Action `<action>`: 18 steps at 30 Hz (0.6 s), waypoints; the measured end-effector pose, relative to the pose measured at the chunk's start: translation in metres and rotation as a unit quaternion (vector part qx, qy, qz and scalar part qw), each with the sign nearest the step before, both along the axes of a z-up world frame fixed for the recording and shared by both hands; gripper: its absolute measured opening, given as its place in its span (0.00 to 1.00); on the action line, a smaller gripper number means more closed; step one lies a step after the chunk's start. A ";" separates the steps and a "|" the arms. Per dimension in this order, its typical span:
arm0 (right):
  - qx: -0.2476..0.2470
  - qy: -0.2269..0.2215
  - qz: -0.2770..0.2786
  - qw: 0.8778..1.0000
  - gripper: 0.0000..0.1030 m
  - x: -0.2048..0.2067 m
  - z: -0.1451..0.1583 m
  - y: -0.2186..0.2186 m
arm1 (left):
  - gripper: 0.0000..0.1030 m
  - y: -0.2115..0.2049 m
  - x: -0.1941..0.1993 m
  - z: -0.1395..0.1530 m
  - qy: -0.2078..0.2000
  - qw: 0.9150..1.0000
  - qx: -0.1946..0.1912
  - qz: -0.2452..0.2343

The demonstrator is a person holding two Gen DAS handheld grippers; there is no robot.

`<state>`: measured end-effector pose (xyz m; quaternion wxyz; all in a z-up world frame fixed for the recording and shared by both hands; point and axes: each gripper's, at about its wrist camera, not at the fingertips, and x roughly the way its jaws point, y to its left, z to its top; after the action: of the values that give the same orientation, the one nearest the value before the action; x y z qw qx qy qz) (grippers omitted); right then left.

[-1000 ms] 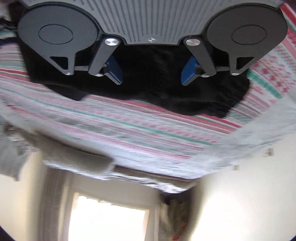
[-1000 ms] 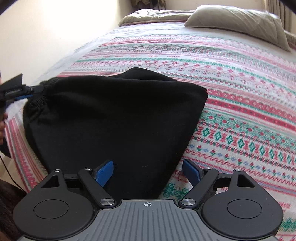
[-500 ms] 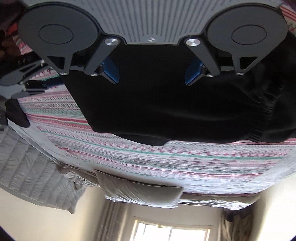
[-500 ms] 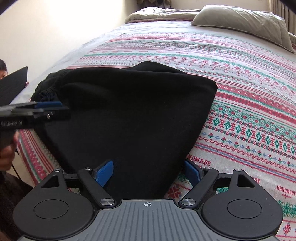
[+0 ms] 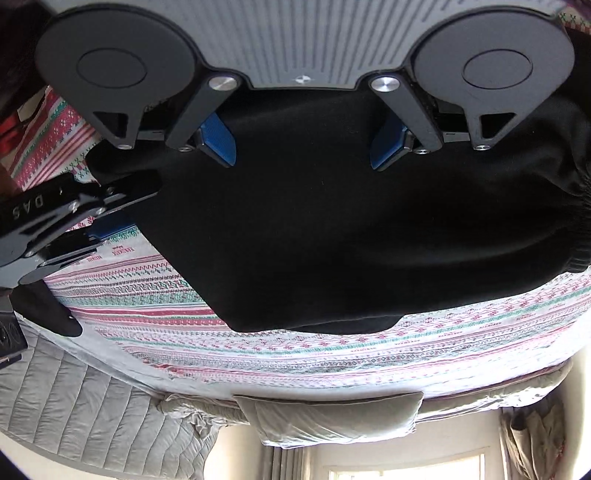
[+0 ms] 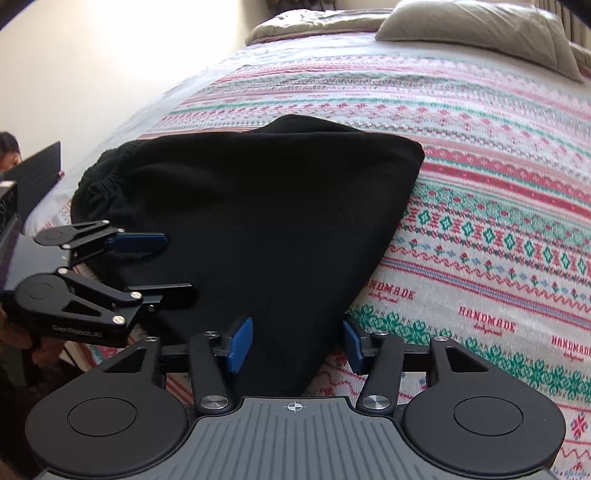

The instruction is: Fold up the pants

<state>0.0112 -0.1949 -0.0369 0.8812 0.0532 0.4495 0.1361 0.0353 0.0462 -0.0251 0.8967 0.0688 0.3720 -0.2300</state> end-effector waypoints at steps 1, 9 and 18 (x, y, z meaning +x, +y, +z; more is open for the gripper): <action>0.005 0.003 -0.002 1.000 0.49 0.000 0.000 -0.003 | 0.81 0.000 -0.001 0.000 -0.001 1.000 0.001 -0.002; 0.023 0.007 0.006 1.000 0.39 -0.006 -0.001 -0.010 | 0.80 -0.006 -0.006 0.000 -0.012 1.000 -0.004 -0.013; 0.065 0.009 -0.001 0.998 0.20 -0.003 -0.002 -0.014 | 0.80 -0.016 -0.018 0.006 -0.041 0.997 -0.025 -0.065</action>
<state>0.0086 -0.2090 -0.0391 0.8721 0.1122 0.4473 0.1636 0.0176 0.0298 -0.0189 0.8957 0.0803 0.3238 -0.2941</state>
